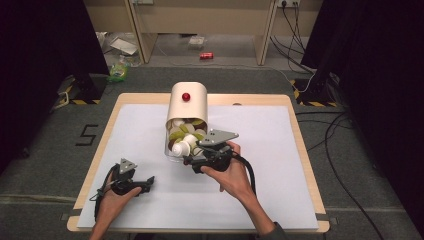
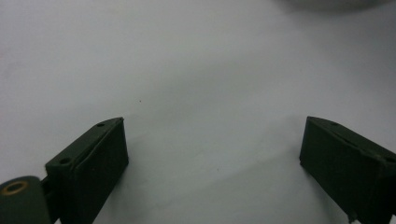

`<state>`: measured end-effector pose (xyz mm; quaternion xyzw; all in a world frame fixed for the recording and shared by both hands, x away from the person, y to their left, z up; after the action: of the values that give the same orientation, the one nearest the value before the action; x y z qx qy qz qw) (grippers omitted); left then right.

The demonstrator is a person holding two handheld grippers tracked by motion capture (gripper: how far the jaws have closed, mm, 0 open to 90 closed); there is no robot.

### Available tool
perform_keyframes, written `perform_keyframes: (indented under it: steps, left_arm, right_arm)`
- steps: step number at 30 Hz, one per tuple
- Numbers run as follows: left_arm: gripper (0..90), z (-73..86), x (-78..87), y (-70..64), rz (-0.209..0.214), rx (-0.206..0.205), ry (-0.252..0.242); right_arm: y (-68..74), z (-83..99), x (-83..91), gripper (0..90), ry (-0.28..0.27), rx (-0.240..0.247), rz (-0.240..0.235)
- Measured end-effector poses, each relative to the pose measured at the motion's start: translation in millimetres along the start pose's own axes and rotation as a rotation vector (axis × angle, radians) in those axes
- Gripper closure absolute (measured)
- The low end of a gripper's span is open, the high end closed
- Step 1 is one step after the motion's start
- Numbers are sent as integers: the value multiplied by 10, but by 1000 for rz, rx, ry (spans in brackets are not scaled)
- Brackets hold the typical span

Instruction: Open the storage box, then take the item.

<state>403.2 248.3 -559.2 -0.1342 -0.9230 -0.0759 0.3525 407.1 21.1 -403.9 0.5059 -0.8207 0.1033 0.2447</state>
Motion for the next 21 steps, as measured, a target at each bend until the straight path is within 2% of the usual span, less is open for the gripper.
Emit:
perform_keyframes:
  steps: [10,21]
  left_arm:
    - [67,0,-1,1,0,0,2]
    - [68,1,0,0,0,-1,2]
  right_arm:
    - [-33,-36,-60,343,-3,-30,10]
    - [-43,-69,-160,324,-1,-34,23]
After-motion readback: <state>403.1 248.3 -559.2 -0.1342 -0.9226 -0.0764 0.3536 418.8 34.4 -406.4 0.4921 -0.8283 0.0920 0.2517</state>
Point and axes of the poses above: each handheld gripper's, and its own axes: x roughly backward along the jaws, z roughly out of its underside, y roughly to its left, the point moved 8 cm from there along -x, roughly forward along the jaws, and after that the axes turned 6 degrees about -z, right-handed, at the moved point
